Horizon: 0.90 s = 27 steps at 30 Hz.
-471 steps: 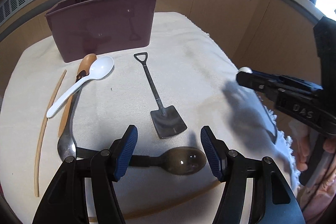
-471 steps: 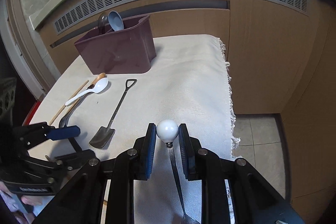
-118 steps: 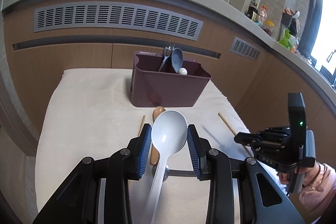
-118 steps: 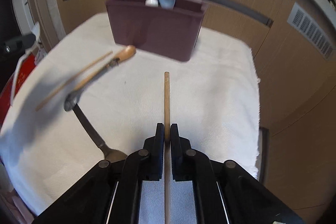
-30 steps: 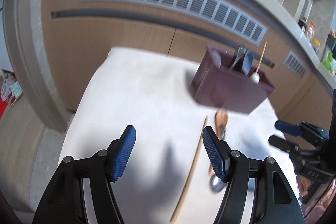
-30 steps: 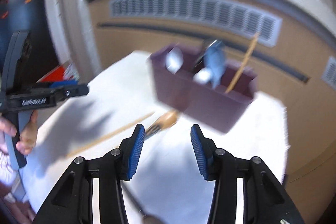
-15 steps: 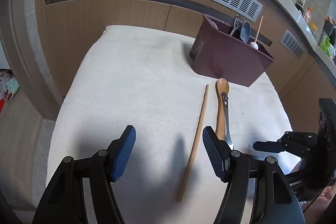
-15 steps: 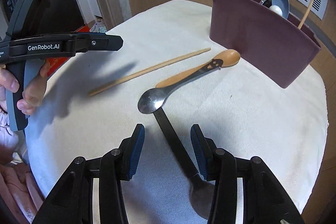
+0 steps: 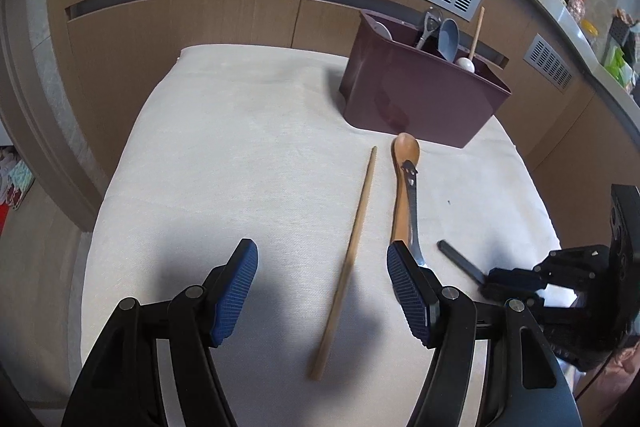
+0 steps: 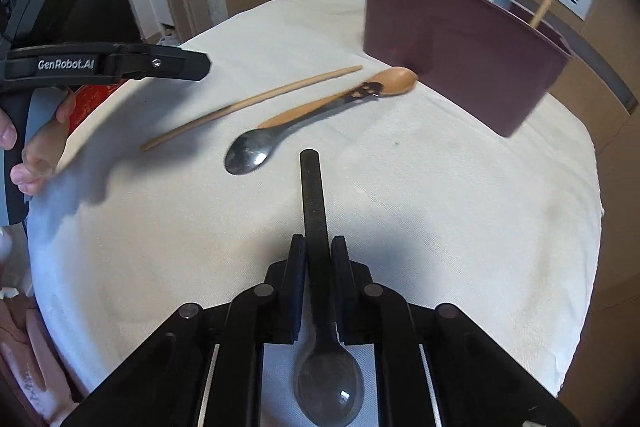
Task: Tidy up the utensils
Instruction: 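Grasp the wooden spoon with the left tool while the right tool holds the spatula handle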
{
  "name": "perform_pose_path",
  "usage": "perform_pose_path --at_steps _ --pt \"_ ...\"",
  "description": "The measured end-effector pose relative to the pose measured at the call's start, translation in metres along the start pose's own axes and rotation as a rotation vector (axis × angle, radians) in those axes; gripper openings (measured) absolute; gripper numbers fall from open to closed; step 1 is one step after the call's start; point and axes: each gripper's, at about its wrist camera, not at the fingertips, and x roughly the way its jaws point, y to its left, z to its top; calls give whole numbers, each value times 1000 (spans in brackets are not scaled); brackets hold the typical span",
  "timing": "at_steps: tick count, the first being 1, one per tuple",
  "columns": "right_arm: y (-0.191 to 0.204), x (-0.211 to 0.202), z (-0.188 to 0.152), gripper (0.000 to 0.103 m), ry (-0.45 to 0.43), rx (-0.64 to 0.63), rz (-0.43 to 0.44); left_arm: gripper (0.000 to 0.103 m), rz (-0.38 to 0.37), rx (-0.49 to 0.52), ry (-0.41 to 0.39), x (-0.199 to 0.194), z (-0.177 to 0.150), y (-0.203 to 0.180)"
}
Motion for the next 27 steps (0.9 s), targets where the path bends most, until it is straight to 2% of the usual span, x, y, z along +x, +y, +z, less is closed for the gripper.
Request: perform_pose_path --at_steps 3,9,15,17,20,23,27 --pt "-20 -6 -8 11 -4 64 -7 68 -11 31 12 2 -1 -11" --pt "-69 -14 -18 11 -24 277 59 68 -38 148 49 11 -10 -48" --pt "-108 -19 -32 12 -49 435 94 68 -8 259 74 25 -24 -81" --pt "-112 -22 -36 13 -64 459 105 68 -11 266 76 29 -24 -85" --pt "-111 -28 -40 13 -80 446 55 68 -30 259 72 33 -18 -87" --pt "-110 -32 -43 13 -87 441 40 67 -70 249 91 41 -3 -88" --pt "-107 -34 -44 13 -98 424 15 55 -13 294 129 60 16 -93"
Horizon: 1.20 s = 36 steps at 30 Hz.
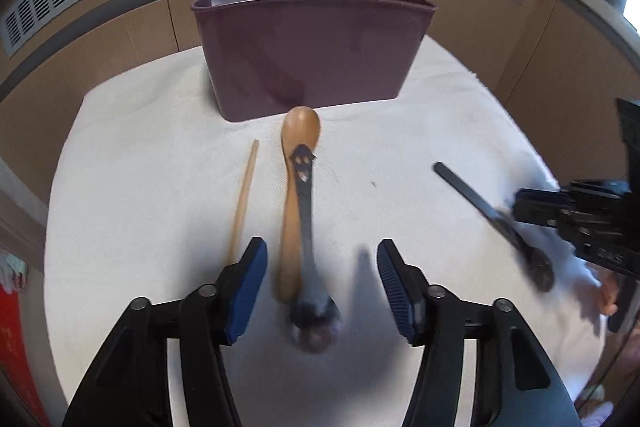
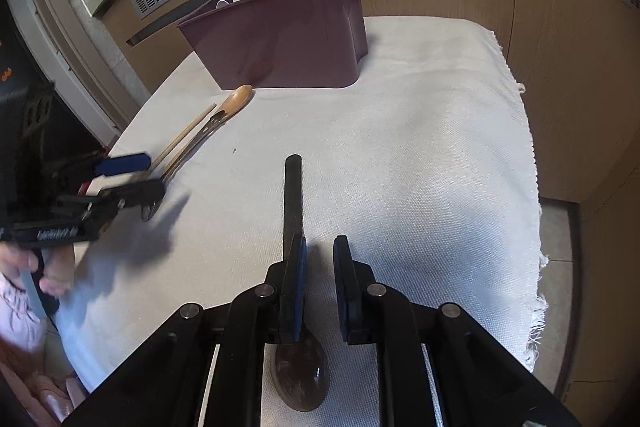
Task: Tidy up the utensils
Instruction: 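Grasp the wooden spoon with the left tool while the right tool holds the spatula handle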
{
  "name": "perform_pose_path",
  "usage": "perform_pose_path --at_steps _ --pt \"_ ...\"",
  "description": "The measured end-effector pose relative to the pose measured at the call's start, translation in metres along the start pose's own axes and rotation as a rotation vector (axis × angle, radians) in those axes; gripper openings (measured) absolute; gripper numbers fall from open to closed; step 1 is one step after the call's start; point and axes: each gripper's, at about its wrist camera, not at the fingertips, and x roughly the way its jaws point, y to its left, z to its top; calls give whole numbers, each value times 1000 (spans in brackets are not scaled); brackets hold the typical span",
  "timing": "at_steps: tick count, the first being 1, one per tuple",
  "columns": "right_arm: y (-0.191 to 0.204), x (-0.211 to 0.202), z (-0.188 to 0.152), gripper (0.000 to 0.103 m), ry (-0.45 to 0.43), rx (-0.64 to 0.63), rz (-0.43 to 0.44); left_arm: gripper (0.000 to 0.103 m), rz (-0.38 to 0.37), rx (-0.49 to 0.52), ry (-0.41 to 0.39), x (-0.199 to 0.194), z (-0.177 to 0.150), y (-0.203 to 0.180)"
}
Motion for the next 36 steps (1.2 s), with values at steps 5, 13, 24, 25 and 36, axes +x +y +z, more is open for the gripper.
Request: perform_pose_path --at_steps 5,13,24,25,36 --pt "4 -9 -5 13 -22 -32 -21 38 15 -24 68 24 15 9" --pt "8 -11 -5 13 -34 -56 -25 11 -63 -31 -10 2 9 10" --pt "36 27 20 15 25 -149 -84 11 -52 -112 -218 -57 -14 15" --pt "38 30 21 15 35 -153 -101 11 -60 -117 -224 -60 -15 16" --pt "46 35 15 11 78 -203 -156 11 -116 -136 -134 -41 -33 11"
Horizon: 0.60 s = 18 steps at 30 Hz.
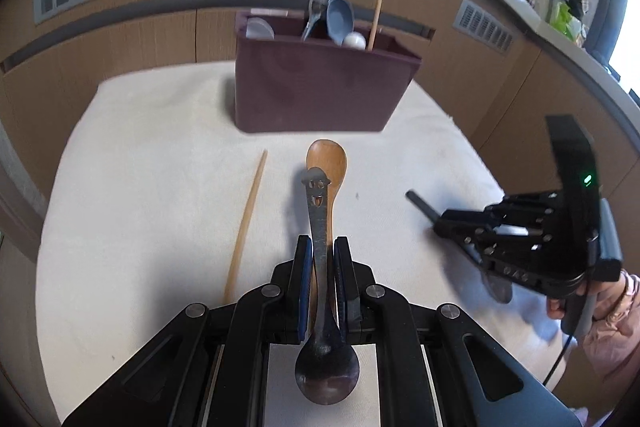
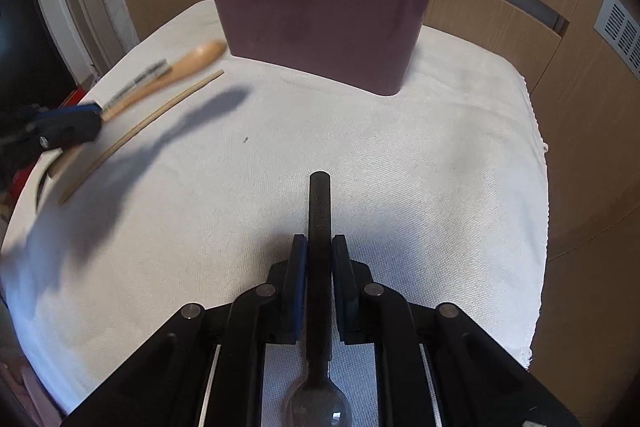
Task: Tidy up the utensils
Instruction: 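Grasp the wooden spoon with the left tool while the right tool holds the spatula handle, then lift the wooden spoon with the left tool and carry it over the caddy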
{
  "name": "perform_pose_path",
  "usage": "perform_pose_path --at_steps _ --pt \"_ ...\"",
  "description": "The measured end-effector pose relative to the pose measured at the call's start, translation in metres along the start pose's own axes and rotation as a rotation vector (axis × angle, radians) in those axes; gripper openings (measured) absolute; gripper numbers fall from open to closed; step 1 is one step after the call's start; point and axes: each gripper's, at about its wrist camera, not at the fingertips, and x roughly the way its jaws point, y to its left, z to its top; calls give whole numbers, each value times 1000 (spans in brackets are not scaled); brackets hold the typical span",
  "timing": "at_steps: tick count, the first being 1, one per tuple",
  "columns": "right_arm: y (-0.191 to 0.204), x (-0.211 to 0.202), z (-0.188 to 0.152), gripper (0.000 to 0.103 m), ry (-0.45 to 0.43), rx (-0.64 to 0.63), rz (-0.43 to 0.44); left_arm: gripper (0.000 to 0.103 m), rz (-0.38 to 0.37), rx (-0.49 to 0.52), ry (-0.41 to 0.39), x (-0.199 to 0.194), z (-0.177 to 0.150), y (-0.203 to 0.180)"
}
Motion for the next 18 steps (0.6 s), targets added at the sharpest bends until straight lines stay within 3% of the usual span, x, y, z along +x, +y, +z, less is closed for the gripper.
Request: perform_pose_path --at_steps 5,8,11,12,13,18 --pt "-8 -11 -3 11 -24 52 46 12 -2 -8 77 14 -11 0" --pt "-12 -22 -4 11 -55 75 57 13 6 8 82 12 -9 -2" --pt "-13 -34 -4 11 -92 91 66 34 6 28 78 9 2 -7" --pt "-14 -36 -4 11 -101 93 68 51 0 40 85 11 8 -8" --pt "-15 -38 -4 11 -109 95 71 60 -2 56 89 14 13 -10" --pt "-18 -41 -4 11 -138 109 75 60 28 120 145 43 44 -18"
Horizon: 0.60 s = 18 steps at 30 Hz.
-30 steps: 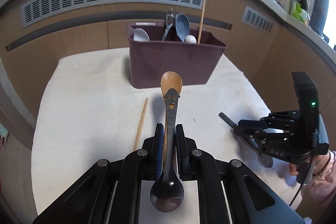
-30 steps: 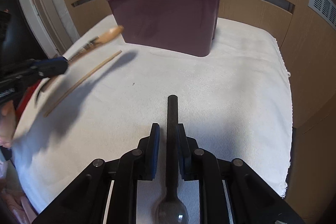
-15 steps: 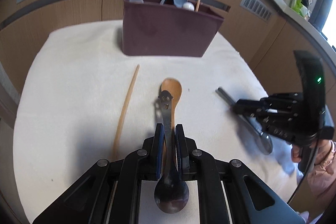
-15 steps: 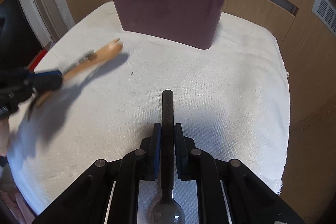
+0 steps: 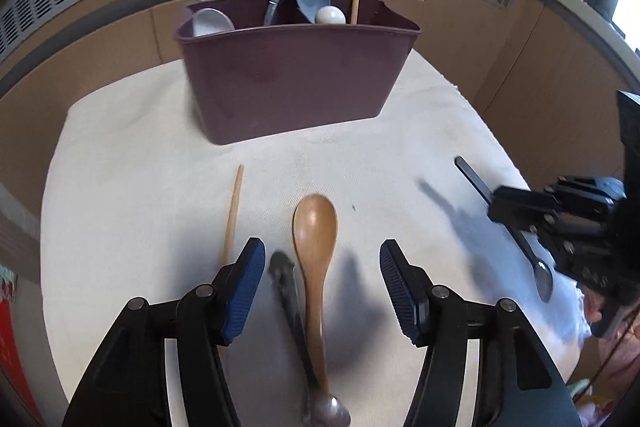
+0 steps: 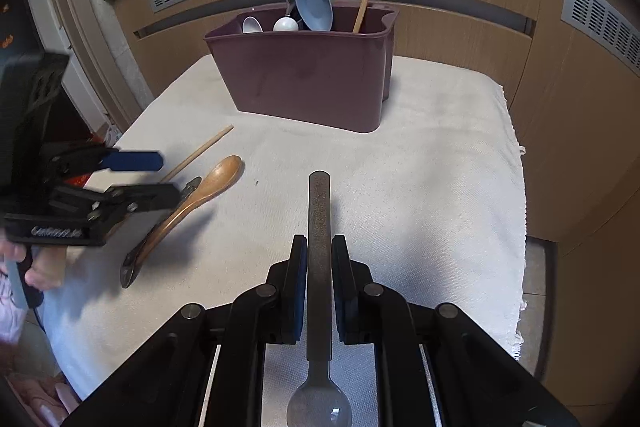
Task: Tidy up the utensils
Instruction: 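Lift the wooden spoon with the left tool and carry it over the caddy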
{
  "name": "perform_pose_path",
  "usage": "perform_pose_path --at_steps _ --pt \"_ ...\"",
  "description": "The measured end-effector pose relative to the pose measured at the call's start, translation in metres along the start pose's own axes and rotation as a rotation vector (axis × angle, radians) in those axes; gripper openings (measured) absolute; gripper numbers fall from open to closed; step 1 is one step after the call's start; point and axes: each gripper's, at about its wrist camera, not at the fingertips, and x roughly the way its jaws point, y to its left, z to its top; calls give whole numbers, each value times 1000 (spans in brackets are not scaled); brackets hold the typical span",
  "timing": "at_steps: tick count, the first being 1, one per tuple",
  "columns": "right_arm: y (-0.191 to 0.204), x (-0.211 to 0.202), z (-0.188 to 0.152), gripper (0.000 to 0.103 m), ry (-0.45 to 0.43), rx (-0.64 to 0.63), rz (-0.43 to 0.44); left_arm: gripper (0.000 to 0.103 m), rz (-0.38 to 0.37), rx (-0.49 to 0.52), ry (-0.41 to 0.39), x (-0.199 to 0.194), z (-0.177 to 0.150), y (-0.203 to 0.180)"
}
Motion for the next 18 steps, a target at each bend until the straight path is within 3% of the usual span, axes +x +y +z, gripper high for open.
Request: perform_pose_path --at_steps 2,6,8,10,13,18 --pt "0 0 -2 11 -1 9 11 59 -9 -1 47 15 9 0" --pt "-3 -5 -5 11 -23 28 16 40 15 9 124 42 17 -1" --pt "-2 -8 -4 11 -38 25 12 32 40 25 112 45 17 -3" --pt "-1 -9 -4 11 -48 25 14 31 45 36 95 42 14 -4" --pt "0 -13 -2 11 -76 27 5 31 9 8 25 19 8 -2" --pt "5 -23 -1 11 -137 28 -9 31 5 -79 -247 -59 -6 3"
